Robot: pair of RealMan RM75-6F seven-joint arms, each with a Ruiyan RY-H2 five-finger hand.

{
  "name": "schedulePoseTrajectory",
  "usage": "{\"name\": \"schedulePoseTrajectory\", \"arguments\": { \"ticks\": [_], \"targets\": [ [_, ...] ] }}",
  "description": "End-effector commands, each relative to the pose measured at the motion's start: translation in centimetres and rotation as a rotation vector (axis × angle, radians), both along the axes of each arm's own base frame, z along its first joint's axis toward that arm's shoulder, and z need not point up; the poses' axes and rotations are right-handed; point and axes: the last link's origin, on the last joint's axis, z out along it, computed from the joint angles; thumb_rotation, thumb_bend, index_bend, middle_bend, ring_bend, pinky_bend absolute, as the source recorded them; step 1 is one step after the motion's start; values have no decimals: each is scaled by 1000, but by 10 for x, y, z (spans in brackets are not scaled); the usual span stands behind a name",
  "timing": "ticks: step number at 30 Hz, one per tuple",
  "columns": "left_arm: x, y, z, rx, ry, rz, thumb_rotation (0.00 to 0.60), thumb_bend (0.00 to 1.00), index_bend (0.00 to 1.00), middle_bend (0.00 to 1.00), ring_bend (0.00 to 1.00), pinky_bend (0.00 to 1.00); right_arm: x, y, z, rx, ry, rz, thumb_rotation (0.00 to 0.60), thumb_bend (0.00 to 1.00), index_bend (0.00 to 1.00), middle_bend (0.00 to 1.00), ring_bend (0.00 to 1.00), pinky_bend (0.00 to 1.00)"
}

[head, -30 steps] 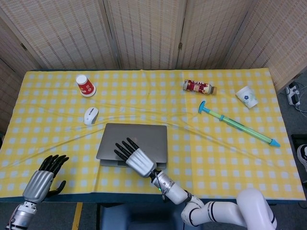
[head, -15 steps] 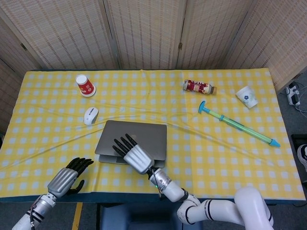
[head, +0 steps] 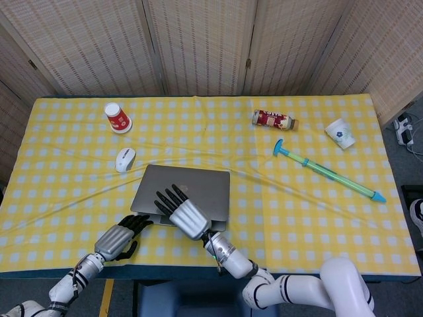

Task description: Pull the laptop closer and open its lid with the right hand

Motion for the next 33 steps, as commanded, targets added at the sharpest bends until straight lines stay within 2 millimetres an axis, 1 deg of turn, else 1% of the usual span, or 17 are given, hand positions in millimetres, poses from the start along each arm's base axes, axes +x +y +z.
{"name": "schedulePoseTrajectory", "arguments": {
  "ticks": [1, 10, 15, 29, 33],
  "targets": [
    [3, 2, -5, -9, 9, 0, 600, 772, 0, 16, 0, 0, 0, 0, -1, 1, 0, 0, 600, 621, 0, 0, 0, 0],
    [4, 2, -10, -22, 30, 1, 600, 786, 15, 75, 0, 0, 1, -2, -2, -11, 7, 0, 600, 621, 0, 0, 0, 0],
    [4, 3, -11, -25, 34, 4, 600, 789, 18, 87, 0, 0, 2, -5, -2, -20, 6, -3, 600, 621, 0, 0, 0, 0],
    [2, 6, -13, -37, 44, 12, 600, 790, 24, 89, 0, 0, 2, -28, 1, -70, 23, -69, 600, 621, 0, 0, 0, 0],
    [2, 6, -13, -39, 45, 9, 600, 790, 24, 89, 0, 0, 5, -38, 8, -92, -1, -88, 600, 621, 0, 0, 0, 0]
  ]
}}
